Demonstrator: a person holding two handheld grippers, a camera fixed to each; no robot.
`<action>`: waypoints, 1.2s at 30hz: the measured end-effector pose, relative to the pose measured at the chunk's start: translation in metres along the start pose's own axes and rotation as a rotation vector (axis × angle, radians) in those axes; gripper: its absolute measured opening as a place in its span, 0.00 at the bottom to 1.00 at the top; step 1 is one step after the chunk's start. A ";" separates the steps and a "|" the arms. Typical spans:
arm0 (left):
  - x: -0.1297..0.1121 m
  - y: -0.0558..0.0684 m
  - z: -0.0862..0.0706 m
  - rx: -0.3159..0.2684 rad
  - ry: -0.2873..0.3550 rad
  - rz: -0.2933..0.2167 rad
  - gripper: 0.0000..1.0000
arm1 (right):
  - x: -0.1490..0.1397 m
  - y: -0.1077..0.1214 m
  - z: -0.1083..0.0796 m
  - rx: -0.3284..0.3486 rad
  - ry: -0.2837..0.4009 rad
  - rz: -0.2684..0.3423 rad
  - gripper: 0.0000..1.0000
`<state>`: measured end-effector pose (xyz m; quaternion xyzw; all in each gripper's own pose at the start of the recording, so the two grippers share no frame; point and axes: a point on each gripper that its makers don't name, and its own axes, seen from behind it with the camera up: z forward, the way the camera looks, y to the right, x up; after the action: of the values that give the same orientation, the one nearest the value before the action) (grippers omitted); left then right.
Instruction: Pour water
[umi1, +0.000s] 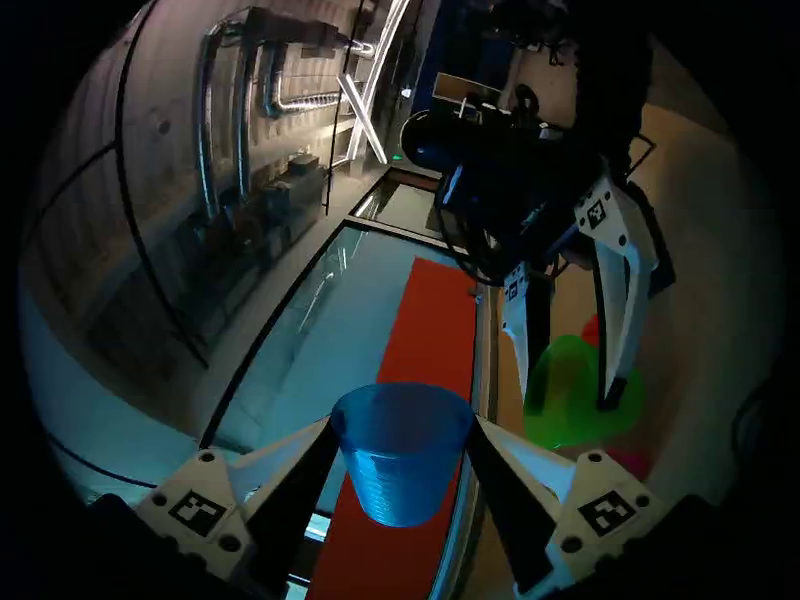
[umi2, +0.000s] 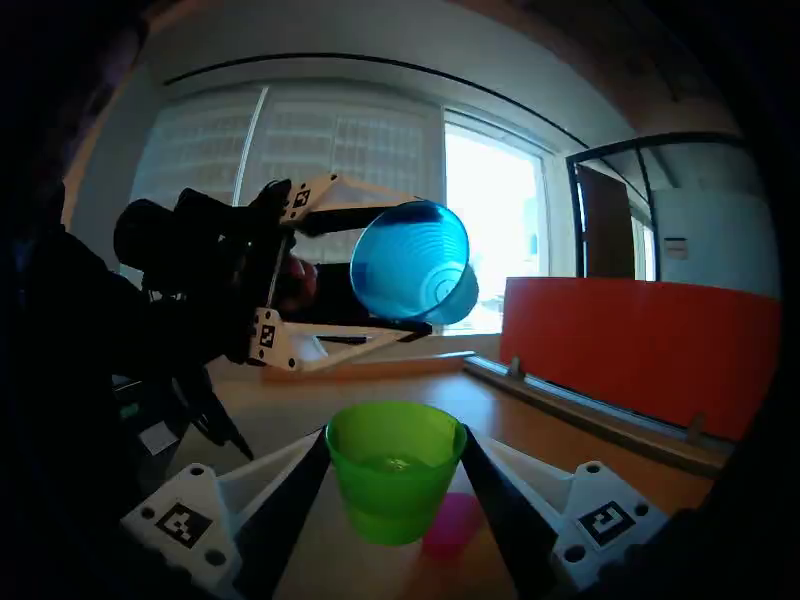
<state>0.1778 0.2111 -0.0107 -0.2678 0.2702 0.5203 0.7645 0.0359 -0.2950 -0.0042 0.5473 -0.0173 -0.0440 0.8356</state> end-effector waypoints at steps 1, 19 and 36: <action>-0.001 -0.001 0.000 0.002 -0.001 -0.015 0.86 | 0.001 0.000 0.000 0.000 0.001 0.000 0.92; -0.006 -0.013 -0.006 0.019 0.012 -0.419 0.86 | 0.005 0.001 -0.004 -0.011 0.015 -0.008 0.92; -0.013 -0.013 -0.006 -0.010 0.018 -0.796 0.86 | 0.010 0.000 -0.006 -0.018 0.027 -0.021 0.92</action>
<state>0.1849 0.1948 -0.0044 -0.3599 0.1497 0.1820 0.9027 0.0467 -0.2905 -0.0072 0.5406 0.0000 -0.0454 0.8401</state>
